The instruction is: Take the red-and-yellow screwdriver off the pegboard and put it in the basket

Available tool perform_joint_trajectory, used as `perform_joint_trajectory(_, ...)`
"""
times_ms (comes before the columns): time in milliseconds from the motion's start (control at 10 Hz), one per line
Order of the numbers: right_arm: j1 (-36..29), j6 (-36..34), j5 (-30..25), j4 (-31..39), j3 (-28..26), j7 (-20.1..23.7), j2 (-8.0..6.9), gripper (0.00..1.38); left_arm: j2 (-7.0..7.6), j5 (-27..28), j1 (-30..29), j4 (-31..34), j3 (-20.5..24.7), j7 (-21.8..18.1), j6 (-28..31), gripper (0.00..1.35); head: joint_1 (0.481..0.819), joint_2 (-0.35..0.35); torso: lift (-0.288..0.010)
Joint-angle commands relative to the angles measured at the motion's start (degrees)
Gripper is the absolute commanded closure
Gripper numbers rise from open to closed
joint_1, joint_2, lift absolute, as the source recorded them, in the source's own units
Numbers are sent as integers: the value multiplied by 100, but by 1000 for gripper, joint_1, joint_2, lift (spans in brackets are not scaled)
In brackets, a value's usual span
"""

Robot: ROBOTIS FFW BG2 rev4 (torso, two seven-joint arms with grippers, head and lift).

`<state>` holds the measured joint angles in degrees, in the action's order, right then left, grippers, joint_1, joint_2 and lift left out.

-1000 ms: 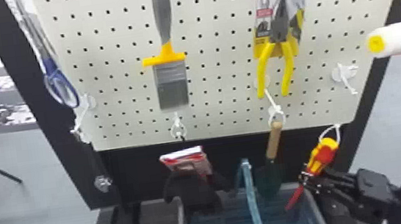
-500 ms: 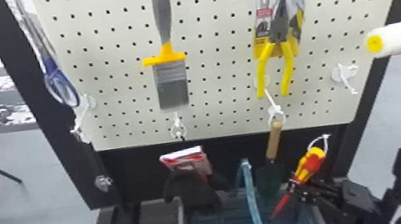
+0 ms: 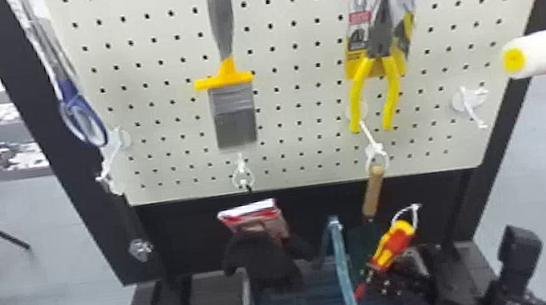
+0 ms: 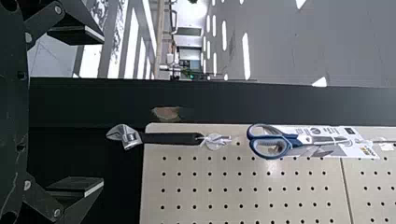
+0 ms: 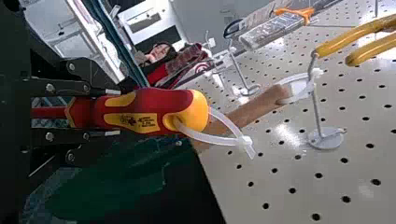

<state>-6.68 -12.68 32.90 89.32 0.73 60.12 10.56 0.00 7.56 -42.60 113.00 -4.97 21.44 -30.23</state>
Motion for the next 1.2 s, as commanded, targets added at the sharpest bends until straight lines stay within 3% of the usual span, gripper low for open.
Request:
perform_joint_trajectory(0, -37, 37, 173, -177, 164, 0, -28, 1110, -15, 0, 0, 0, -4, 0, 8, 219, 549, 0, -100)
perform_joint_trajectory(400, -123, -7, 217, -192, 199, -9, -28, 1108, -15, 0, 0, 0, -12, 0, 17, 220, 549, 0, -100)
perform_joint_trajectory(500, -123, -15, 243, -206, 199, -9, -28, 992, -15, 0, 0, 0, -12, 0, 17, 219, 549, 0, -100)
perform_joint_trajectory(600, -111, -15, 226, -192, 199, -9, -28, 599, -15, 0, 0, 0, -12, 0, 17, 219, 549, 0, -100)
perform_joint_trajectory(700, -111, -33, 200, -149, 199, -9, -10, 294, -15, 0, 0, 0, -12, 0, 17, 219, 549, 0, -100)
perform_joint_trajectory(800, -111, -33, 191, -149, 199, -9, -1, 98, -15, 0, 12, 0, -12, 0, 17, 219, 549, 0, -100)
perform_joint_trajectory(1100, -86, -33, 120, -79, 182, 0, 16, 134, -15, 0, 12, 0, -21, 0, 17, 219, 549, 0, -100)
